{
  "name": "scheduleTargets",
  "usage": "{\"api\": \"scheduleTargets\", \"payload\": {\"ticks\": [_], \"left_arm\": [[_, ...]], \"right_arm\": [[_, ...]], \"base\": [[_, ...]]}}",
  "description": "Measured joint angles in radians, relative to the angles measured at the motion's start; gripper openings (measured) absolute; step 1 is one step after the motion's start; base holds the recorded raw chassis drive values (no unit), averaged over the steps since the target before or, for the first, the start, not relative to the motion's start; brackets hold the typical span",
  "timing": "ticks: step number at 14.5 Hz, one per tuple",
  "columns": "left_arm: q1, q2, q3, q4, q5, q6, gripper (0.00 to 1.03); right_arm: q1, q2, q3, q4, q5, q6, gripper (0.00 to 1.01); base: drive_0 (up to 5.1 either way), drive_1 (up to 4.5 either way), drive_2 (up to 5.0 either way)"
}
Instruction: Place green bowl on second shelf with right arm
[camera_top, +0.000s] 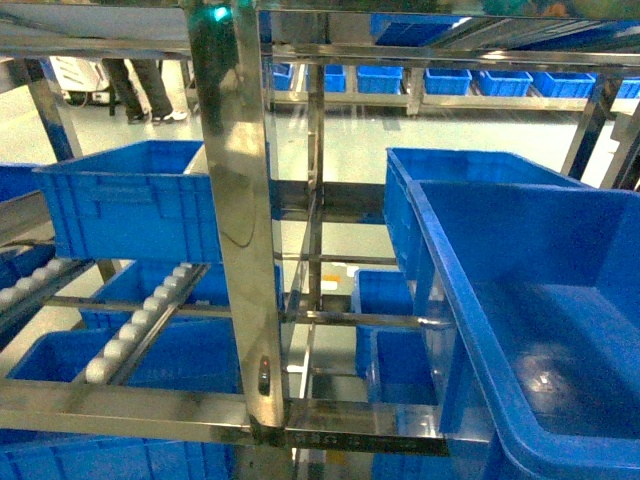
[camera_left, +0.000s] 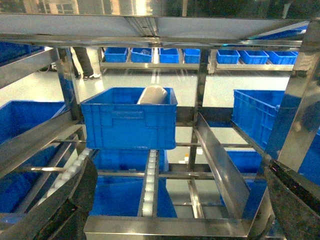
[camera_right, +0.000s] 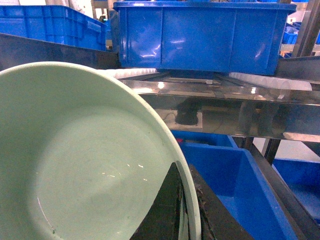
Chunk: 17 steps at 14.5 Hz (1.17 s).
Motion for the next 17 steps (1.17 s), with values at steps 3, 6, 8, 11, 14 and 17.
{"api": "scheduleTargets", "payload": {"ticks": [3,6,8,11,14,17], "left_arm": [[0.0,0.0,0.0,0.0,0.0,0.0,0.98],[0.0,0.0,0.0,0.0,0.0,0.0,0.98],[0.0,0.0,0.0,0.0,0.0,0.0,0.98],[0.0,0.0,0.0,0.0,0.0,0.0,0.98],[0.0,0.0,0.0,0.0,0.0,0.0,0.98],[0.0,0.0,0.0,0.0,0.0,0.0,0.98]], "right_arm": [[-0.033,-0.011,-0.034,-0.014,-0.055,-0.034,0.02],[-0.071,0.017,-0.112,-0.008,-0.104,-0.095,0.02],[-0.072,0.176,-0.12,0.129,-0.11,-0.126,0.02],[-0.05,0.53,-0.113,0.369,-0.09,-0.168,0.02],[-0.036,0.716,-0.04,0.443,-0.082,-0.187,0.02],[-0.031,0.866,0.048,0.439,-0.072,-0.194,0.02]], "base": [[0.0,0.0,0.0],[0.0,0.0,0.0],[0.0,0.0,0.0],[0.0,0.0,0.0],[0.0,0.0,0.0],[0.0,0.0,0.0]]}}
